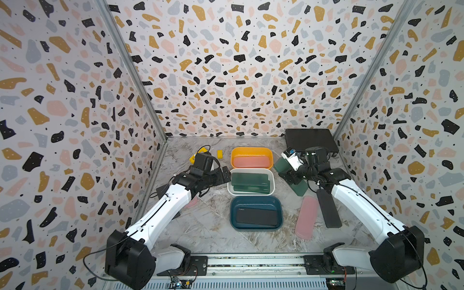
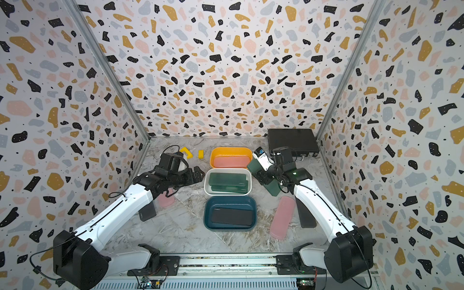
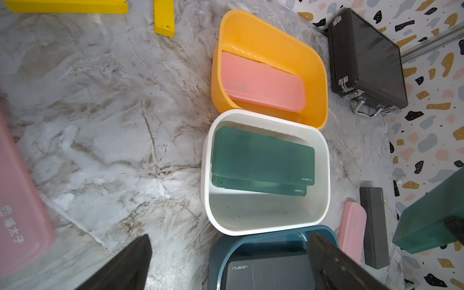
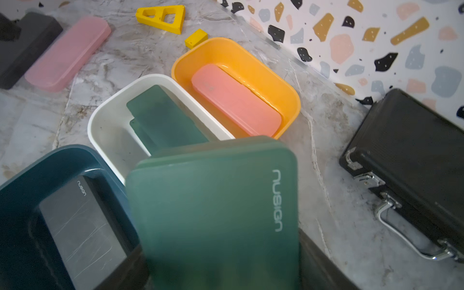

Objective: Place the pencil cases by color into the storage box
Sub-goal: Place the pencil case at the storage box.

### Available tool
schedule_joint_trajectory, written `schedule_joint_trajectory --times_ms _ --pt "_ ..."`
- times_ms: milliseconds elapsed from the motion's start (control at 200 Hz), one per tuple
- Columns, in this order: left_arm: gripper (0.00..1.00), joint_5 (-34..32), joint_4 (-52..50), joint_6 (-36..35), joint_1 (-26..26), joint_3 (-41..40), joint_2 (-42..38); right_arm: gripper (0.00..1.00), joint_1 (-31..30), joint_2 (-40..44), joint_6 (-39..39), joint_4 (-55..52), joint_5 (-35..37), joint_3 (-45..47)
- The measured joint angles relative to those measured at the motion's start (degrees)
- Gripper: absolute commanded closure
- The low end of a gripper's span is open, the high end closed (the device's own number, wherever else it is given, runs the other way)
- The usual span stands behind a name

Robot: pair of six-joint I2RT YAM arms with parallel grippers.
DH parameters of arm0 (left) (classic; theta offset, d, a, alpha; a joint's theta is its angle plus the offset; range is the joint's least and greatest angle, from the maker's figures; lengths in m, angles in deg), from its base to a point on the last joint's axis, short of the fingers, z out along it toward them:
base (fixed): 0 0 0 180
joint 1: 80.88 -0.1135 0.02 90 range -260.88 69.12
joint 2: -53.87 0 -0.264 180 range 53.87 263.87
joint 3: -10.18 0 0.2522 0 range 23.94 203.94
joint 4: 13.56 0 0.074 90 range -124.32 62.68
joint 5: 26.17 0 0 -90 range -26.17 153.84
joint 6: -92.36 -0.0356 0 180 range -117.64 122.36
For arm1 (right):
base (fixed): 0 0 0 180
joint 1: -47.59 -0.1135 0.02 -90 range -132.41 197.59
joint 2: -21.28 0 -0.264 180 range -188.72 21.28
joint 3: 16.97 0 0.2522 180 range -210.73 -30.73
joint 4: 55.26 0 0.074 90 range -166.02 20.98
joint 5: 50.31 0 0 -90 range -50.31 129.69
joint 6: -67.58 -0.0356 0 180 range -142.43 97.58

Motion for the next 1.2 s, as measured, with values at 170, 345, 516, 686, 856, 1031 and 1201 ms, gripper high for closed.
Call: schedule_joint_trajectory --times_ms 170,345,516,686,856,1031,1201 --pt "0.00 -0.07 -0.68 0.79 -1.18 -0.02 -0.96 0.48 -7.43 -2.71 5.25 -0.26 4.70 -3.08" --pt "0.00 -1.55 -2.64 1.55 -2.80 -0.04 -2.56 0.48 -13.88 -8.41 10.38 -0.92 8.20 -5.90" --pt "0.00 -3.67 -5.03 2.38 -4.59 -0.04 -3.65 0.48 -18.71 -13.35 14.69 -1.22 10.38 -7.80" --pt "0.00 -5.14 -7.80 2.64 -6.73 -0.04 -3.76 0.48 -21.20 -17.35 17.73 -1.20 11.45 -10.38" --pt "0.00 -5.49 -9.22 2.84 -8.39 -0.39 -4.44 0.48 -22.84 -21.38 19.74 -0.92 12.37 -13.33" --pt "0.00 -6.10 -9.84 2.86 -9.40 -0.79 -5.70 0.49 -23.54 -25.31 20.50 -0.68 12.37 -15.78" --pt "0.00 -6.62 -10.32 2.86 -10.10 -0.83 -6.82 0.49 -23.80 -29.03 20.41 -0.20 12.39 -17.81"
